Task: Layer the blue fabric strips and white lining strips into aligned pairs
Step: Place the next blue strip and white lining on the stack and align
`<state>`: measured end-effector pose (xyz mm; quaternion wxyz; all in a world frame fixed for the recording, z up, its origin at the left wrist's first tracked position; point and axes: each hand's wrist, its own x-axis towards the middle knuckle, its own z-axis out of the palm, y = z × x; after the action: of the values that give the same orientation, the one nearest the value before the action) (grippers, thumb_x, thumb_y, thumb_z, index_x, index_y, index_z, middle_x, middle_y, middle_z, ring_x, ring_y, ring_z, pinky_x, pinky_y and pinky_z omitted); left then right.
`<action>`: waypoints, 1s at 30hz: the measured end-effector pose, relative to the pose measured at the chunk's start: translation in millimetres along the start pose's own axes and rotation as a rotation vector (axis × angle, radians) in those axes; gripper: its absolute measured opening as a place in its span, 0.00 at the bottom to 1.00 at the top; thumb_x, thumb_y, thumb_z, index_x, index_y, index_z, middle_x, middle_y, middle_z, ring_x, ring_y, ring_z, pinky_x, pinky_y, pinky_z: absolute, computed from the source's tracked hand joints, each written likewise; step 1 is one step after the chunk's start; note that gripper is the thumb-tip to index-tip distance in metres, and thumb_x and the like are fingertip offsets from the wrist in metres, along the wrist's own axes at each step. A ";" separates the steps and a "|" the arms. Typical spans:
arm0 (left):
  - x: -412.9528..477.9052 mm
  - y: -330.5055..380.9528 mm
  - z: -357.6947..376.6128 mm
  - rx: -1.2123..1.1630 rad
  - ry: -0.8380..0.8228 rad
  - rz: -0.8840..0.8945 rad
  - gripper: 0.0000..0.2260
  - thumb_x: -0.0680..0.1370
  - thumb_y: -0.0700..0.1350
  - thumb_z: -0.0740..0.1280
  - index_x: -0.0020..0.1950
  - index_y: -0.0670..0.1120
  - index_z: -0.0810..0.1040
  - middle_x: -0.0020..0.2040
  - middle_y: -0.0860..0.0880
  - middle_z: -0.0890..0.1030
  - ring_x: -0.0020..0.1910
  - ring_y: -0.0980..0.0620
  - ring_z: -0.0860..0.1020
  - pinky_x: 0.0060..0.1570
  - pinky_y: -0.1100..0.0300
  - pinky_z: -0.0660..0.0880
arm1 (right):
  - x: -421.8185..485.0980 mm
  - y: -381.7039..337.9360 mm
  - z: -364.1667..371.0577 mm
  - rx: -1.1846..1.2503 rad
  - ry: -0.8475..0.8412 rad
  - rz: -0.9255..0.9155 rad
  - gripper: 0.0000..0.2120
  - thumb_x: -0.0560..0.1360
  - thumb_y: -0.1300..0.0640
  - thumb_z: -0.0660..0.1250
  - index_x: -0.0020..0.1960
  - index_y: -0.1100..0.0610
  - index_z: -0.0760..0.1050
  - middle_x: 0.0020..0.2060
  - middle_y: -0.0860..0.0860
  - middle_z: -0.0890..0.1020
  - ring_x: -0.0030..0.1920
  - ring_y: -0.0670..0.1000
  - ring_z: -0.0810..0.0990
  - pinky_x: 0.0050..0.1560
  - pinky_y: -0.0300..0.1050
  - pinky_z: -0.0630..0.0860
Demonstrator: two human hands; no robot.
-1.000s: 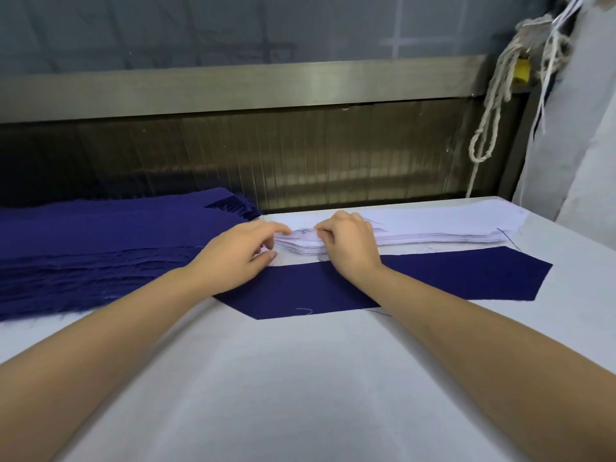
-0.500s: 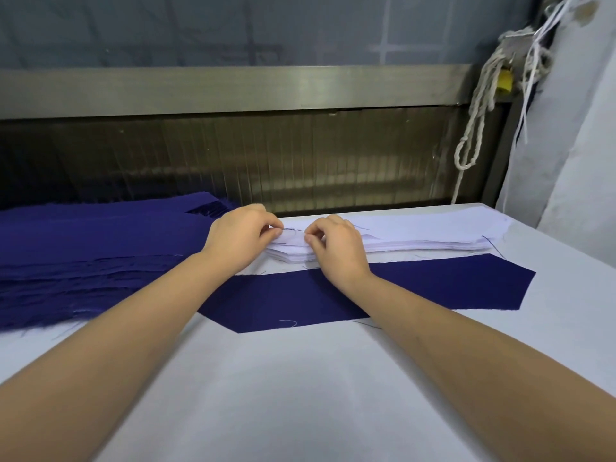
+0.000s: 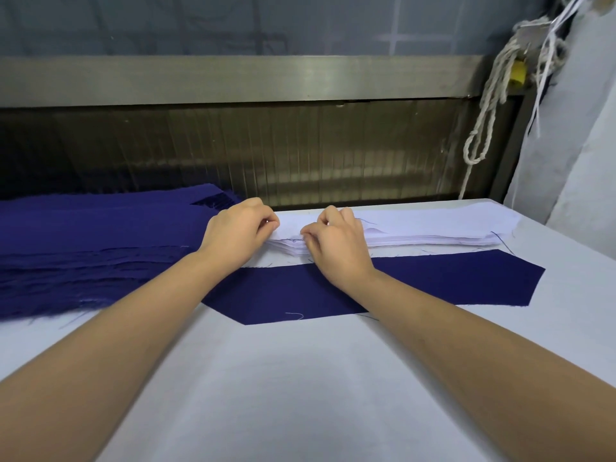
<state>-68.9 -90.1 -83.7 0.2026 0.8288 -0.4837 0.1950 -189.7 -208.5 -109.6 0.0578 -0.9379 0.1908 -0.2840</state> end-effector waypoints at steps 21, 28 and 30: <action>-4.6 -1.3 4.5 -0.041 0.058 0.024 0.07 0.78 0.47 0.65 0.52 0.50 0.81 0.45 0.57 0.69 0.40 0.56 0.71 0.36 0.60 0.65 | 0.5 -2.2 -2.3 0.047 0.014 0.041 0.15 0.81 0.55 0.53 0.55 0.55 0.78 0.48 0.51 0.71 0.54 0.54 0.68 0.55 0.46 0.65; -6.9 2.2 5.4 -0.088 0.080 0.029 0.05 0.77 0.46 0.67 0.50 0.48 0.81 0.48 0.51 0.75 0.39 0.55 0.70 0.38 0.59 0.66 | 2.9 1.2 -0.5 0.029 0.031 0.049 0.14 0.81 0.57 0.56 0.60 0.55 0.78 0.52 0.51 0.74 0.56 0.53 0.68 0.55 0.44 0.64; -7.6 2.9 6.2 -0.089 0.086 0.039 0.06 0.77 0.46 0.66 0.51 0.47 0.81 0.48 0.51 0.75 0.39 0.55 0.70 0.38 0.59 0.68 | 3.2 1.6 -0.8 0.037 0.034 0.059 0.13 0.81 0.57 0.56 0.58 0.55 0.78 0.52 0.51 0.74 0.56 0.53 0.69 0.55 0.44 0.65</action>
<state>-74.1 -89.1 -92.4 0.2562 0.8003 -0.4987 0.2126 -188.1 -211.2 -107.7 0.0802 -0.9256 0.2141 -0.3017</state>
